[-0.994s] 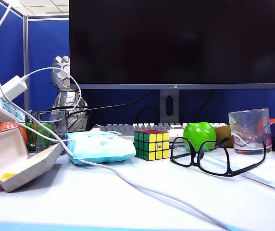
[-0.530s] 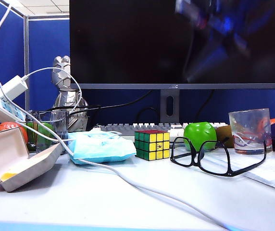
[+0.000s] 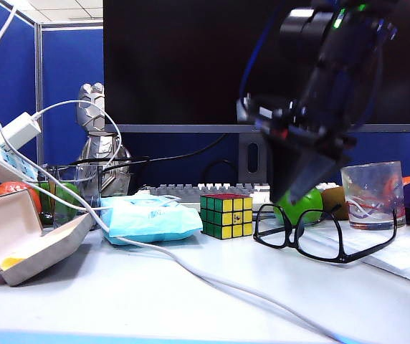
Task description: Pick up the glasses, fold the temples of the glasses, place the glasses into the glasses case, and finally close the glasses case.
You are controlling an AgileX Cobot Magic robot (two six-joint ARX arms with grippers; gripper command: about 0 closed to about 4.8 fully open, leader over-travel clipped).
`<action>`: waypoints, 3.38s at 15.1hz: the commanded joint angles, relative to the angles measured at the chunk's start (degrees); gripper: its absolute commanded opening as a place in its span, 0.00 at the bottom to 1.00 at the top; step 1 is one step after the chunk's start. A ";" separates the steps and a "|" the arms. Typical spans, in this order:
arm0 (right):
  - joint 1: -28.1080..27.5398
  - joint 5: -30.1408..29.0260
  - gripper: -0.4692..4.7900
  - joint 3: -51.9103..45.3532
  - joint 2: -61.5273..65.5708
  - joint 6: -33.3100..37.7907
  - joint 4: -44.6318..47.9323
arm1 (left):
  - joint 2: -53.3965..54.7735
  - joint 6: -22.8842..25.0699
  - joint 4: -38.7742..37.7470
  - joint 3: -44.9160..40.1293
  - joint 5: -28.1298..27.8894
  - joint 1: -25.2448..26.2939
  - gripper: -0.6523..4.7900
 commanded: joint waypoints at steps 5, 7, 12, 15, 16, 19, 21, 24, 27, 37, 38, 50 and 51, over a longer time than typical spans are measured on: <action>0.09 0.52 0.36 0.26 6.75 -2.08 -0.04 | -0.04 0.04 0.68 0.26 0.31 -0.07 0.11; 0.09 0.48 0.36 0.28 7.87 -2.08 0.13 | -0.07 0.04 0.68 0.26 0.28 -0.07 0.11; 0.22 0.28 0.52 3.39 8.07 -1.99 -0.28 | -0.04 0.07 0.68 0.26 0.28 -0.07 0.11; 0.22 0.37 0.52 7.28 8.81 -1.99 -2.80 | -0.04 0.07 0.68 0.26 0.28 -0.07 0.11; 0.22 0.39 0.52 8.07 9.38 -1.99 -4.15 | -0.04 0.07 0.68 0.26 0.28 -0.07 0.11; 0.35 0.28 0.51 8.11 10.71 -2.01 -6.60 | -0.04 0.07 0.68 0.24 0.26 -0.07 0.11; 0.35 0.28 0.51 8.11 11.06 -1.99 -6.43 | 0.04 0.07 0.68 0.24 0.28 -0.04 0.11; 0.37 0.20 0.51 8.11 12.28 -1.99 -6.45 | 0.07 0.07 0.66 0.24 0.28 -0.04 0.11; 0.37 0.37 0.47 8.11 13.92 -1.99 -6.47 | 0.07 0.07 0.66 0.24 0.28 -0.04 0.11; 0.37 -11.28 0.08 16.90 9.62 -1.97 -13.38 | 0.07 0.07 0.72 0.24 0.33 -0.04 0.11; 0.37 -15.96 0.08 18.53 7.41 -1.97 -13.29 | 0.07 0.04 0.76 0.24 1.38 -0.07 0.11; 0.37 -70.23 0.08 22.73 -12.48 13.33 14.10 | 11.39 -16.81 37.64 0.24 24.26 -9.81 0.11; 0.37 -72.46 0.08 22.73 -12.83 13.35 14.05 | 13.20 -18.43 41.22 0.24 24.28 -10.86 0.11</action>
